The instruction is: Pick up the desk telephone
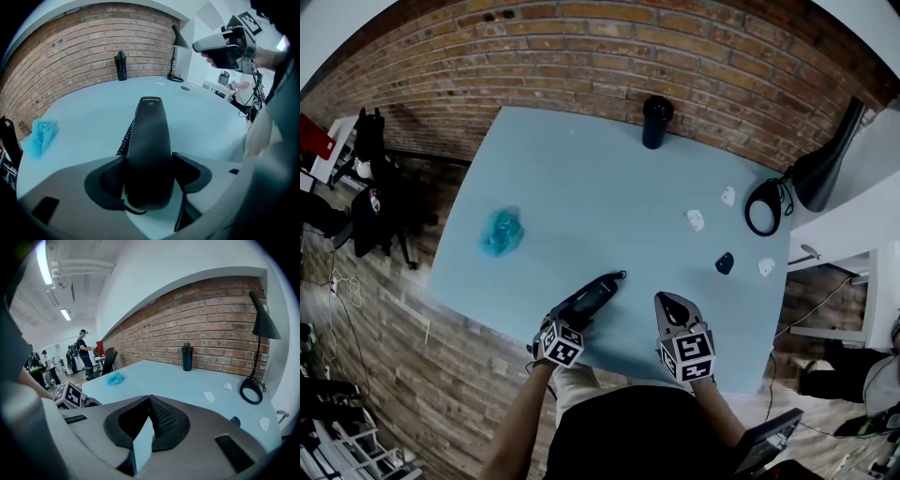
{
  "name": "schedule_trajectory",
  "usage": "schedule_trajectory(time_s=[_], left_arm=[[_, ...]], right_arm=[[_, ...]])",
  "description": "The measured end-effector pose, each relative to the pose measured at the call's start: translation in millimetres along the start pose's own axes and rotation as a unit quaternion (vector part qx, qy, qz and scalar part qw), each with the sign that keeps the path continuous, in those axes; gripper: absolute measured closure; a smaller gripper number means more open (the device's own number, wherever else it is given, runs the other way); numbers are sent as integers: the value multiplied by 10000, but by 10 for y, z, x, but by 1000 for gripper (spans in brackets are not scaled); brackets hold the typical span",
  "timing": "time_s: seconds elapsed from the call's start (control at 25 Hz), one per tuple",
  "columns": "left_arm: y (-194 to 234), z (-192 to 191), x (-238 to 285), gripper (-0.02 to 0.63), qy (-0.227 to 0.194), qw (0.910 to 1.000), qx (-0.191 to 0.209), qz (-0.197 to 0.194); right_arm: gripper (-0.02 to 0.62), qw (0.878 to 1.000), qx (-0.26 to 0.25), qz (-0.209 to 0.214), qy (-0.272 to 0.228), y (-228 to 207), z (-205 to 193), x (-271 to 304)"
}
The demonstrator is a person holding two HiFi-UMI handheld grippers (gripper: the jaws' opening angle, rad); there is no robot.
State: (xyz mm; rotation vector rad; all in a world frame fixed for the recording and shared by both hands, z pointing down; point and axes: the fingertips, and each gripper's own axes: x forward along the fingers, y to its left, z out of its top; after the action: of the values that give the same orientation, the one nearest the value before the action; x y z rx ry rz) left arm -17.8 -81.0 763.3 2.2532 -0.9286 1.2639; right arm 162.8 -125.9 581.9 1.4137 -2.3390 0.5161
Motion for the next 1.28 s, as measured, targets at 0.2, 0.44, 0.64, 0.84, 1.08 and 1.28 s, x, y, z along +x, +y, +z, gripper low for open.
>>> schedule_trajectory(time_s=[0.2,0.44,0.64,0.84,1.08,1.28], left_arm=[[-5,59,26,288,-5,10000,66,72],[-5,82,80,288,89,9995,254,177],[-21,196,88,288,-100,9993,352,107],[-38,297,123,288,-330,9987,386,67],[-9,377,152,288,-457,9981,392,126],[-20,406,181,298,-606,9968,493,166]], right_arm=[[586,10000,-7,18,1,4,15,4],[586,10000,52,4,49,-24,-15,15],[586,10000,66,9,70,-36,-22,26],[586,9999,95,-3,113,-62,-54,36],[586,9997,151,-53,173,-100,-81,47],[586,9997,185,-79,151,-128,-87,41]])
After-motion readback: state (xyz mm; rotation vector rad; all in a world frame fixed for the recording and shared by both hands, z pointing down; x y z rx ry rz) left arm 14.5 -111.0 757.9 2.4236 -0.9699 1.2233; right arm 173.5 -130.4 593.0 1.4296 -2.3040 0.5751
